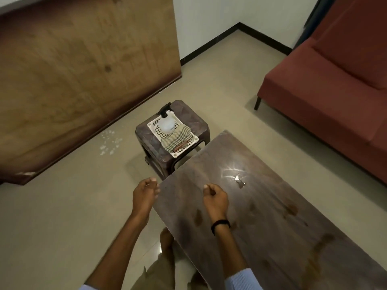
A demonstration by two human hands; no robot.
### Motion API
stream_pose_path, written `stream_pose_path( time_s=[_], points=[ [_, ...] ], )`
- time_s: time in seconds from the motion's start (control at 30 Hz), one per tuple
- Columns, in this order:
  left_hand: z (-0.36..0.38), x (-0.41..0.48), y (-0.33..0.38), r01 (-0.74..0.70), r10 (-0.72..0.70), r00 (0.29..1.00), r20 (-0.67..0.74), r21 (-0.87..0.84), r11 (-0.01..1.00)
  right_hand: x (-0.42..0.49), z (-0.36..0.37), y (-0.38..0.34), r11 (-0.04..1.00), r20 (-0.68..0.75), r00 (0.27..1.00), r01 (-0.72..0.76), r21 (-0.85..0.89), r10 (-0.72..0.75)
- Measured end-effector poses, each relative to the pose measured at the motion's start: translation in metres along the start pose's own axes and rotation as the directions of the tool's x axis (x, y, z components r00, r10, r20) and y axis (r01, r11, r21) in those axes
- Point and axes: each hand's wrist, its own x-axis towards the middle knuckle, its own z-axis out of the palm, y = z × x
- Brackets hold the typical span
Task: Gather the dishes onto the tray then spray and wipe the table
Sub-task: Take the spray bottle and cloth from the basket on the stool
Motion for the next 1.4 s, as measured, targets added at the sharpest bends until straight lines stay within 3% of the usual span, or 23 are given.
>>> stream_pose_path(
  time_s=[0.3,0.6,0.83,1.07,1.3,1.4],
  points=[
    [0.013,0.126,0.045,0.057,-0.054,0.997,0.052,-0.05,0.997,0.077,0.099,-0.062,0.999,0.021,1.0,0.017,-0.037,-0.017],
    [0.036,0.271,0.091,0.034,-0.044,0.99,0.131,0.084,0.996,0.174,0.2,-0.096,0.992,-0.034,0.997,-0.075,-0.101,0.071],
    [0.078,0.36,0.087,-0.09,0.045,0.977,0.209,0.208,0.974,0.265,0.241,-0.082,0.96,-0.064,0.997,-0.067,-0.273,0.051],
    [0.109,0.422,0.06,-0.31,0.223,0.927,0.302,0.28,0.908,0.331,0.271,-0.052,0.873,-0.136,0.985,0.023,-0.488,-0.102],
    [0.118,0.444,0.058,-0.482,0.378,0.853,0.36,0.262,0.836,0.37,0.273,-0.045,0.808,0.047,0.983,0.173,-0.563,-0.178],
    [0.122,0.44,0.07,-0.554,0.446,0.808,0.386,0.235,0.799,0.372,0.274,-0.045,0.8,0.043,0.979,0.19,-0.568,-0.202]
  ],
)
